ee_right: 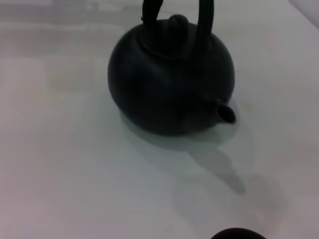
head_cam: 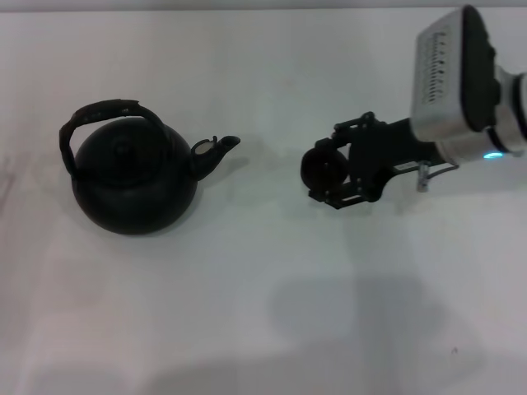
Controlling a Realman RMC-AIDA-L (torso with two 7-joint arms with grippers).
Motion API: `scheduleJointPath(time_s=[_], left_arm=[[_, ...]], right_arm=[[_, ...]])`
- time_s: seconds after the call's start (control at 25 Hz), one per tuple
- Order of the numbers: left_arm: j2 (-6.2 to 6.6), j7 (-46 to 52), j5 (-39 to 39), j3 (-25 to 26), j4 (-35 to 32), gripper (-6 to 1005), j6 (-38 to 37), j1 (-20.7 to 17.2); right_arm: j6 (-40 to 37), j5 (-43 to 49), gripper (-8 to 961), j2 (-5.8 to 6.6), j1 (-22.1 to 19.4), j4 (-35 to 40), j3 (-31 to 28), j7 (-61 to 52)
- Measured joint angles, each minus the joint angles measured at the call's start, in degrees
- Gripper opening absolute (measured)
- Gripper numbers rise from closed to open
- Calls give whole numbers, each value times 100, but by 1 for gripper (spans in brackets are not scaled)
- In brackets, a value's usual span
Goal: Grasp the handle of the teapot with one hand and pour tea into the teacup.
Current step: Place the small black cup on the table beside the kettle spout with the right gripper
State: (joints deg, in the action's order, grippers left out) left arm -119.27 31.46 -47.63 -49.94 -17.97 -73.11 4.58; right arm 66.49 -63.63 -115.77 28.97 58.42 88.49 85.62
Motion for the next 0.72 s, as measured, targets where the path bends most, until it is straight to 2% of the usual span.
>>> scheduleJointPath(time_s=[0.44, 0.56, 0.72], left_arm=[[-10, 0, 4, -96, 25, 690, -20, 48], [-10, 0, 11, -96, 29, 691, -20, 52], [-9, 0, 19, -96, 26, 691, -20, 59]], right_arm=[[-863, -14, 734, -19, 507, -344, 946, -345], [-898, -18, 735, -31, 696, -601, 1048, -384], [-950, -18, 736, -39, 742, -697, 1067, -385]])
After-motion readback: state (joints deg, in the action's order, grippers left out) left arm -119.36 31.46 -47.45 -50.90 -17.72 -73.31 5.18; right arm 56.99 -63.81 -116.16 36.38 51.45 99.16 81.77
